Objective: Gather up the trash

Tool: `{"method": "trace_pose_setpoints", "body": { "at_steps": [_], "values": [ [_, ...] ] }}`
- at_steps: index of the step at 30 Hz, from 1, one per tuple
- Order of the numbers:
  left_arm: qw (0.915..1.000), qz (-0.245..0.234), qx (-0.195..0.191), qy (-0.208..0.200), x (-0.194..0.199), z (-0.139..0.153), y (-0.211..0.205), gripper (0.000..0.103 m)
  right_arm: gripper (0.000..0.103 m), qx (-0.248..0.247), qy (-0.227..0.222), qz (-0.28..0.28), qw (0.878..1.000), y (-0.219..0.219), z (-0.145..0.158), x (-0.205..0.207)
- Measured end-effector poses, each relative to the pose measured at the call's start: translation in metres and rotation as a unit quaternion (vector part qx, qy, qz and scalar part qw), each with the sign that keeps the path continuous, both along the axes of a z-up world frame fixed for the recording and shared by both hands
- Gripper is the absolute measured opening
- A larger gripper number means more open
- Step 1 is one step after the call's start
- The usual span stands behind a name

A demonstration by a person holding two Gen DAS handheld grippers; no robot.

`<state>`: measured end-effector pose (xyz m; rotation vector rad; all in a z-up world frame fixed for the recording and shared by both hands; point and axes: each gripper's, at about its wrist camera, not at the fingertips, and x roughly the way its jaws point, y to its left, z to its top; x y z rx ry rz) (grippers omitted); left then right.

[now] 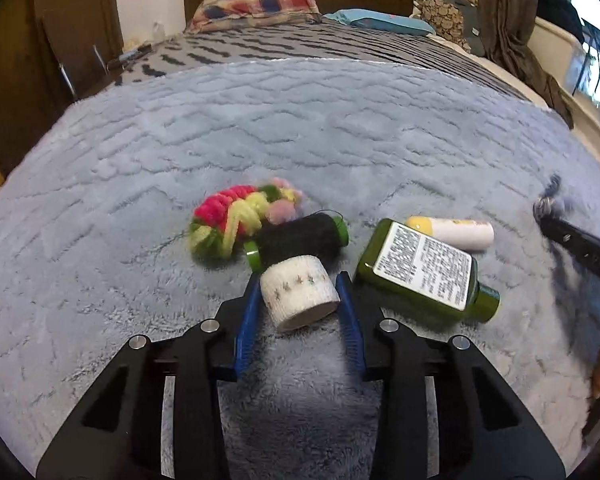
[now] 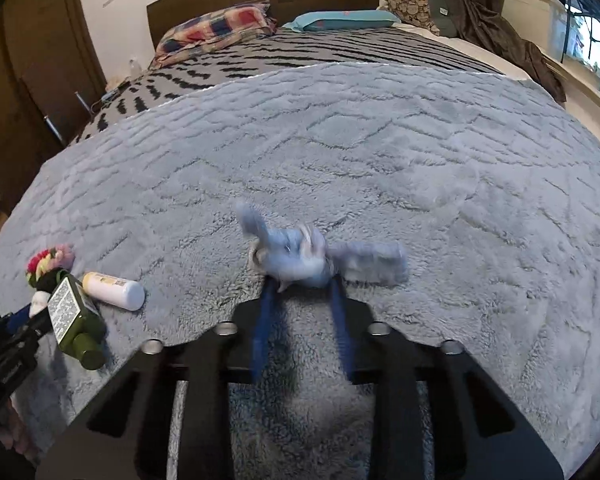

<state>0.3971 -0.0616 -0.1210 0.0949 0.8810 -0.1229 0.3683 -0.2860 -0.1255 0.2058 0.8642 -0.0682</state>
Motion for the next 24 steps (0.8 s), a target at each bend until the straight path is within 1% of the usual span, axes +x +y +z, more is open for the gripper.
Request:
{"method": "trace_pose_setpoints", "body": {
  "at_steps": [4, 7, 11, 14, 16, 21, 24],
  "values": [
    [1.0000, 0.000, -0.005, -0.006, -0.020, 0.005, 0.002, 0.035, 0.003, -0.010, -0.005, 0.019, 1.000, 0.007, 0.005, -0.017],
    [0.9999, -0.002, -0.004, -0.015, -0.045, 0.007, 0.003, 0.034, 0.002, -0.019, -0.011, 0.037, 0.999, 0.016, 0.008, -0.039],
    [0.9993, -0.017, -0.018, -0.028, -0.093, 0.012, 0.003, 0.034, 0.002, -0.021, -0.019, 0.065, 0.998, 0.032, 0.010, -0.074],
    [0.9984, -0.029, -0.016, -0.046, -0.134, 0.015, 0.000, 0.033, 0.002, -0.013, -0.027, 0.088, 0.996, 0.045, 0.011, -0.107],
    [0.9977, -0.034, -0.026, -0.053, -0.162, 0.015, 0.000, 0.034, 0.002, -0.005, -0.033, 0.100, 0.994, 0.052, 0.010, -0.130],
    [0.9968, -0.024, -0.044, -0.063, -0.226, 0.003, 0.004, 0.034, 0.002, 0.019, -0.047, 0.125, 0.991, 0.063, 0.006, -0.192],
    [0.9964, -0.012, -0.046, -0.070, -0.261, -0.004, 0.006, 0.033, 0.002, 0.024, -0.054, 0.140, 0.988, 0.071, 0.005, -0.226]
  ]
}}
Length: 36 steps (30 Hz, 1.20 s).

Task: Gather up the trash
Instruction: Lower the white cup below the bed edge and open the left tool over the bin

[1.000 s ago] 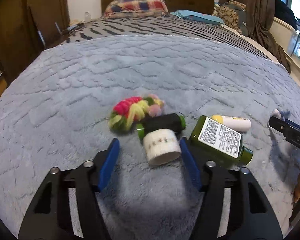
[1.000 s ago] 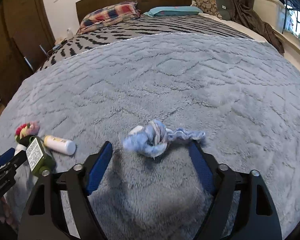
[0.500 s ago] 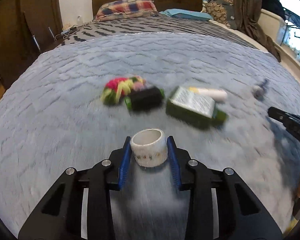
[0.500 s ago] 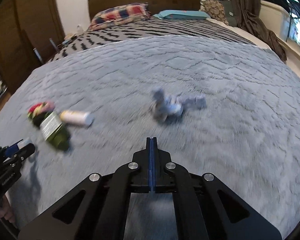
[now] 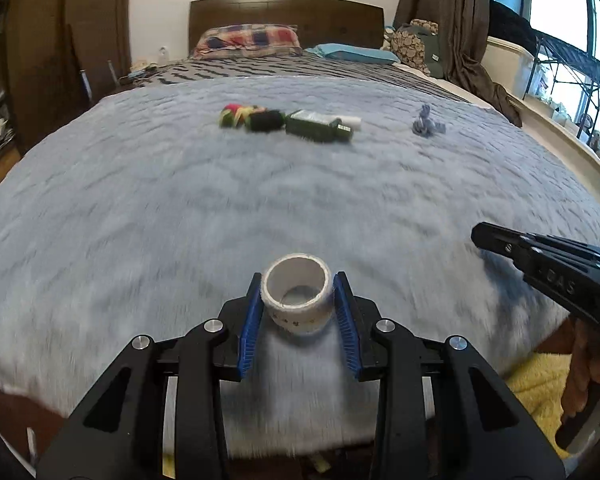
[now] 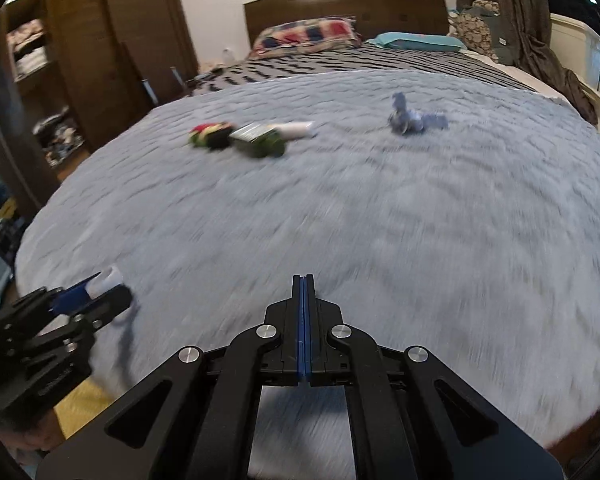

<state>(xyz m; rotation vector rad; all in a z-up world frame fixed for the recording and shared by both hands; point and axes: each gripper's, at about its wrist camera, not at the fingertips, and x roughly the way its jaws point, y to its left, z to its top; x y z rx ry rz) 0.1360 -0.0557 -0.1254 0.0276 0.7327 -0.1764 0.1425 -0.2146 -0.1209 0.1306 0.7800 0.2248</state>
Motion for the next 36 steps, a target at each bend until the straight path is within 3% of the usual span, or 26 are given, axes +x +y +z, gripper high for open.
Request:
{"method": "trace_pose_setpoints", "body": {
  "at_steps": [9, 15, 23, 36],
  "values": [
    [0.9995, -0.006, -0.031, 0.007, -0.075, -0.013, 0.002, 0.032, 0.002, 0.003, -0.018, 0.006, 1.000, 0.004, -0.002, -0.081],
    [0.9989, -0.032, -0.015, 0.031, -0.106, -0.033, -0.010, 0.032, 0.002, 0.005, 0.007, 0.001, 1.000, -0.002, -0.023, -0.106],
    [0.9937, -0.065, -0.006, 0.091, -0.111, -0.074, -0.026, 0.032, 0.002, 0.010, 0.051, -0.002, 0.999, -0.005, -0.060, -0.116],
    [0.9760, -0.075, -0.048, 0.199, -0.091, -0.143, -0.019, 0.032, 0.002, 0.021, 0.157, 0.018, 0.987, 0.002, -0.135, -0.105]
  ]
}}
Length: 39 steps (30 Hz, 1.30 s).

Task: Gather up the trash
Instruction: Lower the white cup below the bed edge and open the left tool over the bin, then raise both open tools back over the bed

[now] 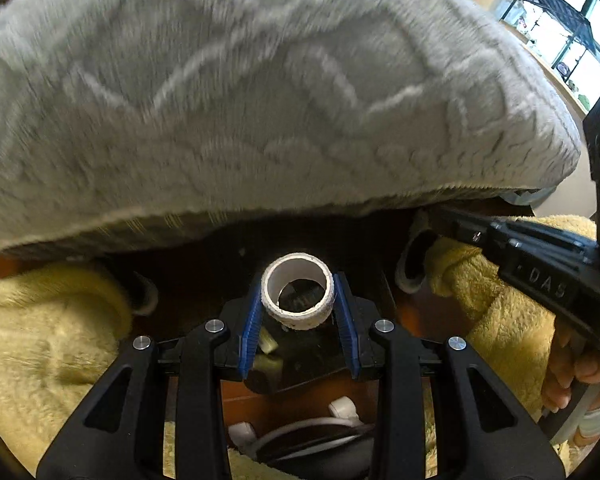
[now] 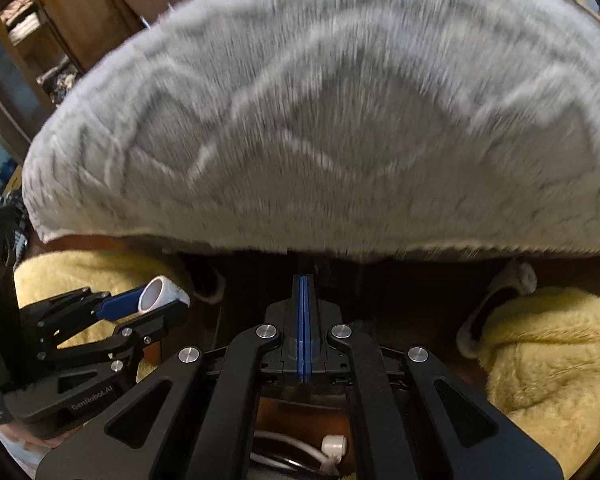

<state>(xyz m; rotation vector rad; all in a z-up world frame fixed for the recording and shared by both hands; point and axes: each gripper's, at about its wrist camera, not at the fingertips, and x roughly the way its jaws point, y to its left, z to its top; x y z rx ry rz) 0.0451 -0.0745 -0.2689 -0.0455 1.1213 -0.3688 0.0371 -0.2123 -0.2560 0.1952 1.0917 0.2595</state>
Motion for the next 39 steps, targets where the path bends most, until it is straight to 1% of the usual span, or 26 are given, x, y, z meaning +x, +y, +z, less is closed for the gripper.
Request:
{"method": "trace_pose_setpoints", "body": {
  "at_steps": [5, 9, 13, 19, 22, 24, 25, 26, 27, 28, 29, 31, 32, 33, 34, 37, 39],
  "values": [
    [0.9996, -0.005, -0.003, 0.027, 0.007, -0.021, 0.002, 0.032, 0.002, 0.003, 0.030, 0.006, 1.000, 0.005, -0.020, 0.006],
    [0.9990, -0.007, -0.005, 0.043, 0.012, -0.030, 0.002, 0.032, 0.002, 0.006, 0.043, 0.007, 0.999, 0.006, -0.027, 0.011],
    [0.9981, -0.008, -0.005, 0.060, 0.014, -0.040, 0.004, 0.033, 0.005, -0.007, 0.057, 0.003, 0.998, 0.006, -0.036, 0.018],
    [0.9970, -0.007, 0.005, 0.077, 0.018, -0.051, 0.005, 0.034, 0.006, -0.020, 0.078, -0.007, 0.997, 0.004, -0.048, 0.024],
    [0.9968, -0.007, 0.008, 0.079, 0.019, -0.052, 0.003, 0.040, 0.006, -0.026, 0.076, -0.013, 0.997, 0.001, -0.047, 0.026],
    [0.9969, -0.008, 0.012, 0.077, 0.020, -0.054, 0.003, 0.050, 0.006, -0.031, 0.074, -0.017, 0.997, -0.001, -0.047, 0.027],
    [0.9970, -0.008, 0.014, 0.076, 0.020, -0.054, 0.002, 0.051, 0.013, -0.034, 0.073, -0.021, 0.997, -0.003, -0.046, 0.027],
    [0.9971, -0.009, 0.018, 0.074, 0.020, -0.053, 0.002, 0.055, 0.029, -0.035, 0.071, -0.025, 0.997, -0.005, -0.047, 0.028],
    [0.9972, -0.009, 0.020, 0.071, 0.020, -0.051, 0.000, 0.058, 0.041, -0.033, 0.067, -0.030, 0.997, -0.007, -0.046, 0.028],
    [0.9974, -0.010, 0.023, 0.067, 0.019, -0.047, -0.001, 0.060, 0.064, -0.031, 0.061, -0.036, 0.997, -0.010, -0.043, 0.027],
    [0.9976, -0.011, 0.025, 0.064, 0.019, -0.044, -0.001, 0.063, 0.069, -0.031, 0.055, -0.041, 0.997, -0.012, -0.040, 0.026],
    [0.9981, -0.013, 0.028, 0.053, 0.020, -0.037, 0.000, 0.068, 0.074, -0.034, 0.045, -0.045, 0.997, -0.014, -0.034, 0.026],
    [0.9984, -0.013, 0.028, 0.047, 0.020, -0.032, 0.002, 0.072, 0.080, -0.036, 0.040, -0.046, 0.997, -0.015, -0.030, 0.026],
    [0.9987, -0.013, 0.028, 0.040, 0.020, -0.026, 0.003, 0.076, 0.083, -0.037, 0.033, -0.050, 0.997, -0.016, -0.025, 0.026],
    [0.9990, -0.013, 0.026, 0.034, 0.022, -0.020, 0.004, 0.078, 0.088, -0.038, 0.027, -0.053, 0.997, -0.017, -0.021, 0.026],
    [0.9996, -0.013, 0.021, 0.011, 0.025, -0.001, 0.007, 0.082, 0.094, -0.032, 0.013, -0.058, 0.998, -0.019, -0.007, 0.026],
    [0.9997, -0.009, 0.020, -0.005, 0.027, 0.011, 0.012, 0.085, 0.095, -0.028, -0.002, -0.061, 0.998, -0.020, 0.005, 0.026]
  ]
}}
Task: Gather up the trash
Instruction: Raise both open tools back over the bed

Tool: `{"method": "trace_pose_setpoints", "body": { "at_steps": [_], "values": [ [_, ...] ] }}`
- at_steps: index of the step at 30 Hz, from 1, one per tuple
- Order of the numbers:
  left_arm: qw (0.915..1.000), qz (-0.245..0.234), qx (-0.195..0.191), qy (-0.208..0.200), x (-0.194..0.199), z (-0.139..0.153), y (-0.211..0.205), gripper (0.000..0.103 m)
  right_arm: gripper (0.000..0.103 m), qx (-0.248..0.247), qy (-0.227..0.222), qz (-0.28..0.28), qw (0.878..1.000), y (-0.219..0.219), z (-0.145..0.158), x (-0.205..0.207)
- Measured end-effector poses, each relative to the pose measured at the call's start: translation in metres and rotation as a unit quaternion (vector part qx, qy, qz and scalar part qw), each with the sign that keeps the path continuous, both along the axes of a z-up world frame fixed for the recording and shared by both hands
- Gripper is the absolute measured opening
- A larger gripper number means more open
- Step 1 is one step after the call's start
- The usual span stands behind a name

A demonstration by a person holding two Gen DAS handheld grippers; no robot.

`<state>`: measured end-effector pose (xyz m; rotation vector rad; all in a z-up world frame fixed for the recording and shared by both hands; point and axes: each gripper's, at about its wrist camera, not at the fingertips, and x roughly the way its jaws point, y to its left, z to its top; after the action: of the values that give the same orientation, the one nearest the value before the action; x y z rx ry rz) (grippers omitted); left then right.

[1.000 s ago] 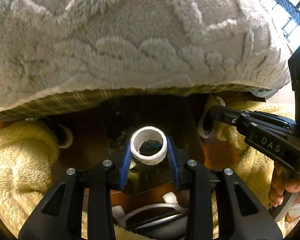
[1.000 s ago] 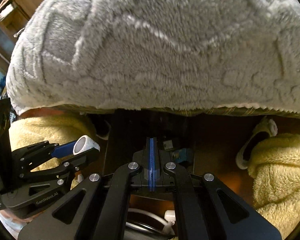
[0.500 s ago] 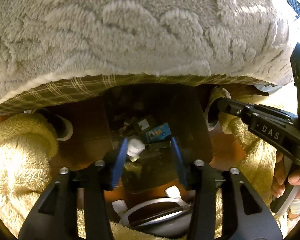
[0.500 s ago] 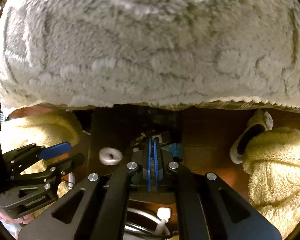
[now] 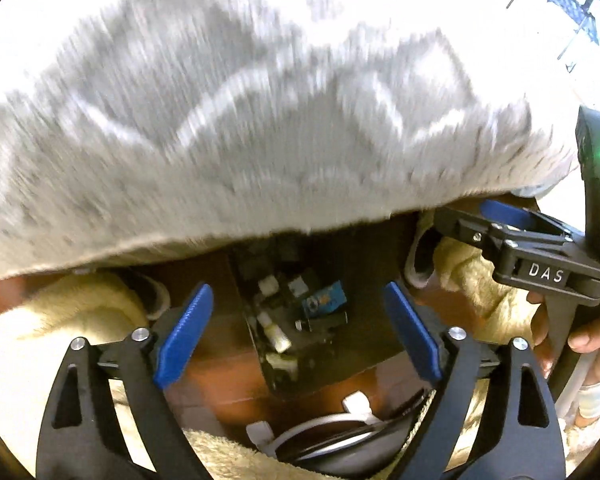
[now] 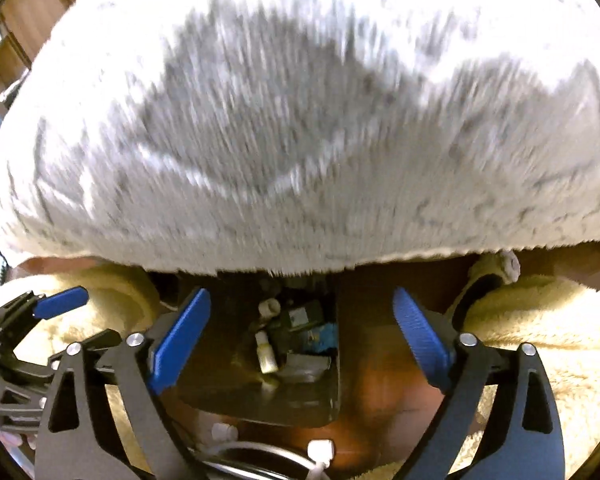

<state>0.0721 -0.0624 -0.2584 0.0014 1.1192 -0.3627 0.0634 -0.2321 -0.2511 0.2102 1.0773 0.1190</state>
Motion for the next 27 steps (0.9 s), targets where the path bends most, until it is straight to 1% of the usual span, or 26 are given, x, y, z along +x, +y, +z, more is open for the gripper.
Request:
{"method": "trace_pose_setpoints", "body": {
  "at_steps": [4, 10, 13, 15, 16, 20, 24, 27],
  "values": [
    [0.9996, 0.009, -0.008, -0.025, 0.000, 0.021, 0.007, 0.086, 0.096, -0.001, -0.031, 0.002, 1.000, 0.000, 0.023, -0.001],
    [0.9981, 0.022, -0.018, -0.054, -0.002, 0.045, 0.018, 0.086, 0.096, 0.000, -0.075, 0.006, 0.997, -0.005, 0.056, -0.007],
    [0.9969, 0.026, -0.016, -0.073, -0.001, 0.062, 0.023, 0.086, 0.096, -0.002, -0.110, 0.001, 0.994, -0.010, 0.084, -0.009],
    [0.9952, 0.029, -0.015, -0.092, 0.003, 0.081, 0.026, 0.086, 0.096, -0.011, -0.139, -0.003, 0.990, -0.016, 0.107, -0.003],
    [0.9940, 0.031, -0.014, -0.104, 0.006, 0.090, 0.028, 0.086, 0.096, -0.016, -0.147, -0.004, 0.989, -0.020, 0.112, -0.001],
    [0.9886, 0.052, -0.012, -0.141, 0.031, 0.123, 0.040, 0.086, 0.096, -0.045, -0.174, -0.016, 0.984, -0.034, 0.140, 0.029],
    [0.9807, 0.074, 0.005, -0.181, 0.066, 0.156, 0.046, 0.086, 0.096, -0.037, -0.181, -0.028, 0.982, -0.051, 0.161, 0.078],
    [0.9765, 0.086, 0.022, -0.196, 0.100, 0.170, 0.049, 0.086, 0.096, -0.027, -0.184, -0.043, 0.982, -0.059, 0.171, 0.114]
  ]
}}
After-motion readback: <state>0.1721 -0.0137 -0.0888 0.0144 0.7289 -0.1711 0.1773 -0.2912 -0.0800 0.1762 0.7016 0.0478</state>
